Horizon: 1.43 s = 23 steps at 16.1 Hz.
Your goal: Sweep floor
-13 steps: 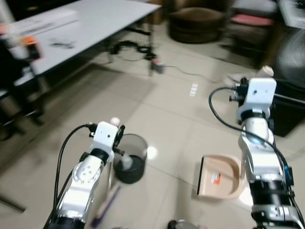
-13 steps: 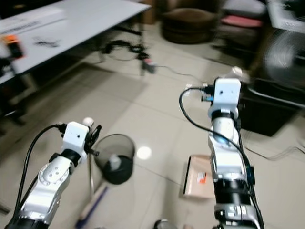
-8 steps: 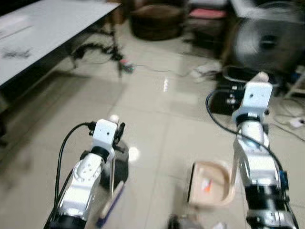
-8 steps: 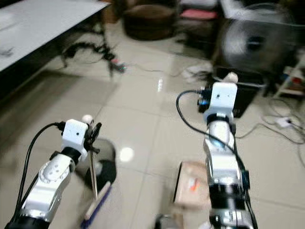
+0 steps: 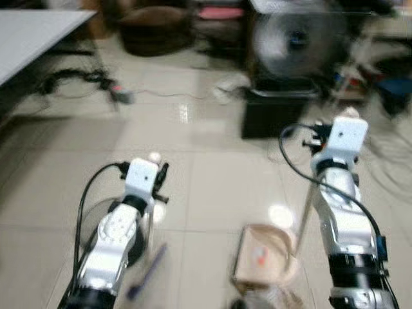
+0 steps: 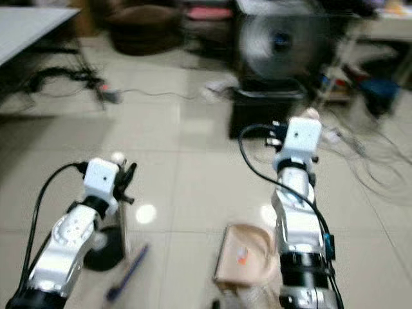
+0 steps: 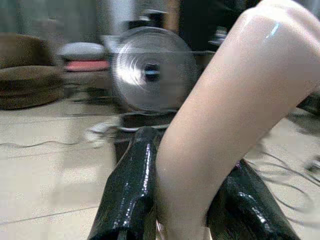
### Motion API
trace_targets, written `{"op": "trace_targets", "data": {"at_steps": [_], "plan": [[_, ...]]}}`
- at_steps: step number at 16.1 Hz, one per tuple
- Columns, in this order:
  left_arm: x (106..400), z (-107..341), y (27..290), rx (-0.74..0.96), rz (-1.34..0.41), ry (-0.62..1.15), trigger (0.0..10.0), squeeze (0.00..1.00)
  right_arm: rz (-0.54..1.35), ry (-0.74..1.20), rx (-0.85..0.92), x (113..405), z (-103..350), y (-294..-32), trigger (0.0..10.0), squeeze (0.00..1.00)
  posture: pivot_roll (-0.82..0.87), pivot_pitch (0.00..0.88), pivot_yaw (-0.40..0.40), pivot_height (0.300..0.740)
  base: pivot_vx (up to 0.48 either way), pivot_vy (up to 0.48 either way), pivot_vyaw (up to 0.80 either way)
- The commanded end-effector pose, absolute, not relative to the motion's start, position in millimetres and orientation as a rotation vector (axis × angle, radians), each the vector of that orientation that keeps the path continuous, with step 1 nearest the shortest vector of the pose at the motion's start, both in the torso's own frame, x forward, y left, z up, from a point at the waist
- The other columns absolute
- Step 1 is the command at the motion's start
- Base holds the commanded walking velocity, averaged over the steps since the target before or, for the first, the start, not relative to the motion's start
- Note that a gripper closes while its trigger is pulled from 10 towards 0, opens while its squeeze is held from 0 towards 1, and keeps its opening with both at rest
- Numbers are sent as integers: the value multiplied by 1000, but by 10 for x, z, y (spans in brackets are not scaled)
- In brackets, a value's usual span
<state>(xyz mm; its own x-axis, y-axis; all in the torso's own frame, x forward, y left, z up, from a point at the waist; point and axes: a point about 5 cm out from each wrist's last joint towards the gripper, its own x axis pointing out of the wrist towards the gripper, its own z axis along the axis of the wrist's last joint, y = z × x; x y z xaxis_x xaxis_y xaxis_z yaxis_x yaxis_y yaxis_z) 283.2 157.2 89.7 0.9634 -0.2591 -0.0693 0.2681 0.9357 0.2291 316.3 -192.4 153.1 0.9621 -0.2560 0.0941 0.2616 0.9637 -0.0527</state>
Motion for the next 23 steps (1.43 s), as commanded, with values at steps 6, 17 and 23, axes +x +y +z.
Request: {"op": "trace_targets", "data": {"at_steps": [6,17,23], "plan": [[2935,1008,1626,249,-182,-15,10000,0,-139,-156,-212,3190,1622,-1765,10000,0,-79,3,20,740,0,0,-800],[2975,1134,1573,245,-157,-81,10000,0,3,-162,-269,3142,1541,-1608,10000,0,-78,13,28,740,148,0,-254],[2976,1136,1574,252,-158,-77,10000,0,6,-154,-296,3143,1522,-1625,10000,0,-78,22,31,740,364,0,654]]}}
